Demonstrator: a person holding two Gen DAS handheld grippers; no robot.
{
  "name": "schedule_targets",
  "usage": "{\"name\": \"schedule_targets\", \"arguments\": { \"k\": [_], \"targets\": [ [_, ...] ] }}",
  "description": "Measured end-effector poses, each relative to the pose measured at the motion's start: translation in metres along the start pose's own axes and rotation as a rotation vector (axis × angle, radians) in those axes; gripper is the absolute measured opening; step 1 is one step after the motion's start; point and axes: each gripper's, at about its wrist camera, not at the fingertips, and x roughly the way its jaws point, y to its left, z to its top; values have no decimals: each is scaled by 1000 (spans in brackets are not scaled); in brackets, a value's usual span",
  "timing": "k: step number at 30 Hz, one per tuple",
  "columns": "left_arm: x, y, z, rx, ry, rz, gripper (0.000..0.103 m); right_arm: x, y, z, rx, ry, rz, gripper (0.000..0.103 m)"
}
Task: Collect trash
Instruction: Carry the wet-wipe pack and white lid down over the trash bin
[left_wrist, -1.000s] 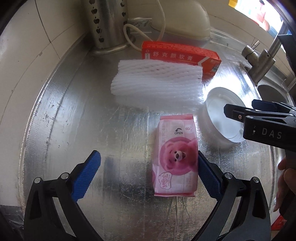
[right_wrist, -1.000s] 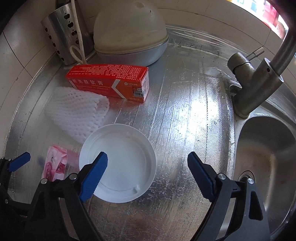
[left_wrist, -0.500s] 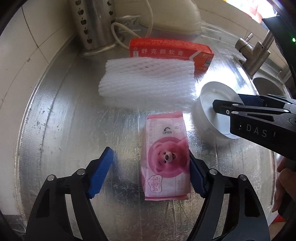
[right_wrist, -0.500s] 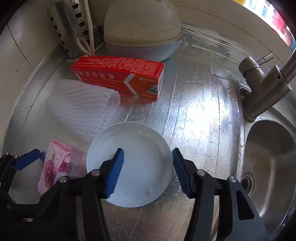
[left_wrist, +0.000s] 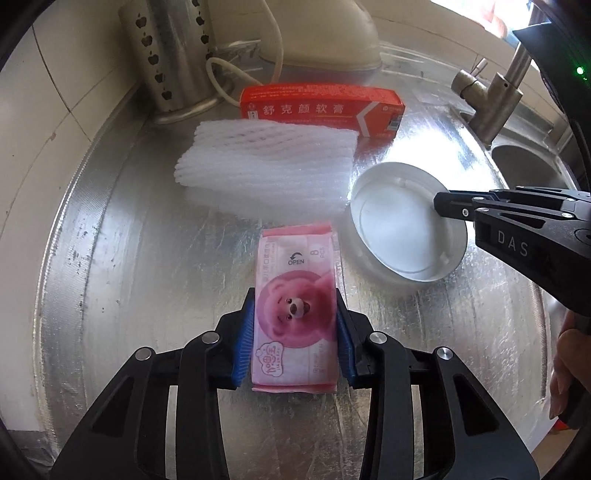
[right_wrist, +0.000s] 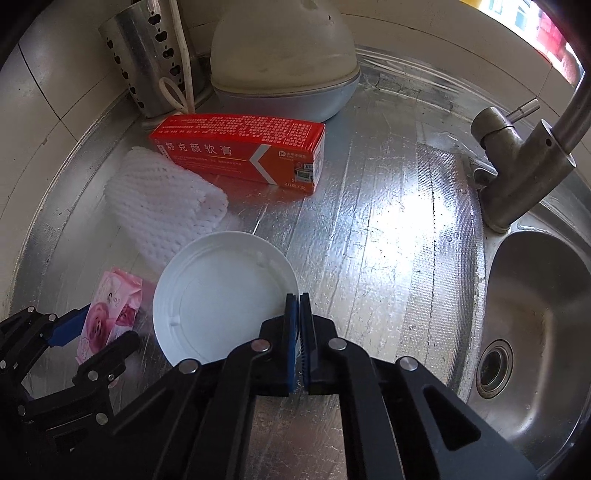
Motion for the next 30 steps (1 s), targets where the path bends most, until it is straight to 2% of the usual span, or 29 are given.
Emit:
{"name": "schedule_targets", "arguments": {
  "k": [13, 30],
  "targets": [
    [-8, 10, -15, 5, -1, 8, 37, -18, 2, -13, 7, -12, 16, 3],
    [-47, 10, -49, 41, -44, 7, 37, -59, 17, -56, 14, -50, 64, 3]
  ]
}}
